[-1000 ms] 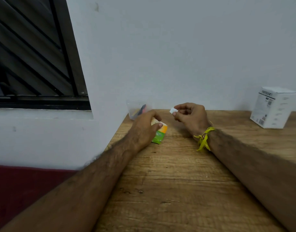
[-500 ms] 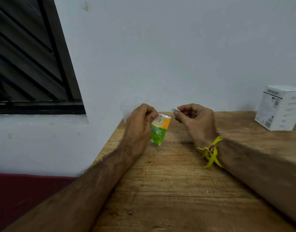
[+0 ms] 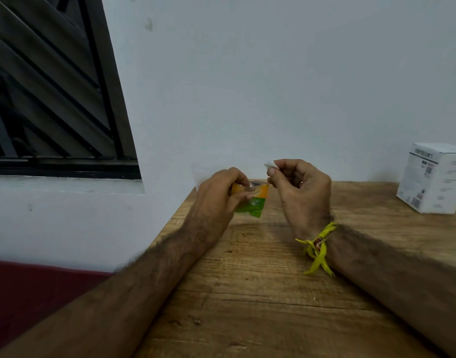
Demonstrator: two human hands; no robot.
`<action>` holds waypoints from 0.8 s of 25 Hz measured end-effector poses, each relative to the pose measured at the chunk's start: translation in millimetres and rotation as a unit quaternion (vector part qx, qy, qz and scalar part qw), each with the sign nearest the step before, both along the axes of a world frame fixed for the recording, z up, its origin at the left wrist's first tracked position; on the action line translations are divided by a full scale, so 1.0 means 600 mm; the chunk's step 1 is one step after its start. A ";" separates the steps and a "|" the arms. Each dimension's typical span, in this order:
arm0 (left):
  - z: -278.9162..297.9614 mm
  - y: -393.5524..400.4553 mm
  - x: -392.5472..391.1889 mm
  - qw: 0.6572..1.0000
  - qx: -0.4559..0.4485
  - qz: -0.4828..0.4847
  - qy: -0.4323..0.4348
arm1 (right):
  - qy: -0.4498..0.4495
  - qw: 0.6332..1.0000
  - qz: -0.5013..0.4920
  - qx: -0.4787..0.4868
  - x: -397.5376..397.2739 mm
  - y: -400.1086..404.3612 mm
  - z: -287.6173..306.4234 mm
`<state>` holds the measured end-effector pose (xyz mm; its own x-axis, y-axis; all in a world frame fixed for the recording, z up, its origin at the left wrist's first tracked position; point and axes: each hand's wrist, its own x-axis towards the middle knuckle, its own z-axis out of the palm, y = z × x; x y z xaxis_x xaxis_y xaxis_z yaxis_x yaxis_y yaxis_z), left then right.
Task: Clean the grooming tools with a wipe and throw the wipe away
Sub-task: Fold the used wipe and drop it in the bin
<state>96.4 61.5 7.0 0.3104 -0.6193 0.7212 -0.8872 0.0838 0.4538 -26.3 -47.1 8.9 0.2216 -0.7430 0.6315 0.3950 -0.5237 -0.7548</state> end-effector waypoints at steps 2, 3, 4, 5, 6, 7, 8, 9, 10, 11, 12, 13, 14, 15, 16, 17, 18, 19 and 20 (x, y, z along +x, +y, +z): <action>0.000 0.000 0.005 1.000 -0.011 0.002 -0.001 | 0.019 1.000 0.001 -0.021 -0.003 0.003 0.000; 0.000 0.000 0.007 1.000 -0.019 0.002 0.009 | 0.049 0.998 -0.002 -0.042 -0.003 0.004 -0.001; 0.000 0.000 0.008 0.999 -0.027 0.004 0.017 | 0.087 0.994 -0.005 -0.065 -0.003 0.005 -0.003; 0.000 0.001 0.009 0.999 -0.030 0.007 0.021 | 0.124 0.988 -0.008 -0.086 -0.003 0.005 -0.005; 0.001 0.001 0.010 0.999 -0.030 0.008 0.021 | 0.153 0.983 -0.010 -0.104 -0.003 0.004 -0.006; 0.001 0.001 0.012 0.999 -0.030 0.006 0.023 | 0.172 0.978 -0.013 -0.118 -0.004 0.003 -0.005; 0.002 0.001 0.013 0.999 -0.030 0.003 0.025 | 0.185 0.974 -0.015 -0.131 -0.005 0.002 -0.004; 0.003 0.002 0.013 0.999 -0.028 -0.002 0.026 | 0.196 0.970 -0.018 -0.142 -0.005 0.001 -0.004; 0.003 0.003 0.012 0.999 -0.024 -0.008 0.024 | 0.204 0.967 -0.023 -0.150 -0.005 0.002 -0.004; 0.004 0.004 0.010 1.000 -0.018 -0.015 0.019 | 0.208 0.966 -0.029 -0.154 -0.006 0.003 -0.004; 0.005 0.005 0.008 1.000 -0.012 -0.023 0.011 | 0.208 0.965 -0.036 -0.154 -0.006 0.003 -0.004; 0.006 0.007 0.007 0.999 -0.007 -0.031 0.003 | 0.205 0.966 -0.042 -0.152 -0.006 0.004 -0.005; 0.007 0.008 0.006 0.999 -0.002 -0.039 -0.006 | 0.204 0.966 -0.047 -0.149 -0.005 0.005 -0.006; 0.009 0.010 0.004 0.999 0.003 -0.046 -0.015 | 0.204 0.967 -0.052 -0.147 -0.005 0.006 -0.007; 0.010 0.011 0.003 0.998 0.012 -0.050 -0.030 | 0.202 0.967 -0.056 -0.145 -0.004 0.006 -0.008; 0.012 0.012 0.001 0.997 0.024 -0.052 -0.048 | 0.198 0.968 -0.059 -0.139 -0.004 0.005 -0.008; 0.013 0.012 0.000 0.996 0.033 -0.051 -0.067 | 0.195 0.970 -0.061 -0.134 -0.004 0.005 -0.008; 0.014 0.012 0.000 0.995 0.035 -0.050 -0.080 | 0.194 0.970 -0.062 -0.135 -0.005 0.004 -0.007; 0.014 0.013 0.000 0.995 0.028 -0.046 -0.087 | 0.199 0.967 -0.063 -0.149 -0.007 0.004 -0.007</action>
<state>96.6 69.1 15.1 0.1230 -0.6803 0.7225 -0.9426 0.1476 0.2995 -30.2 -44.9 4.8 0.4102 -0.5788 0.7048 0.0228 -0.7660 -0.6424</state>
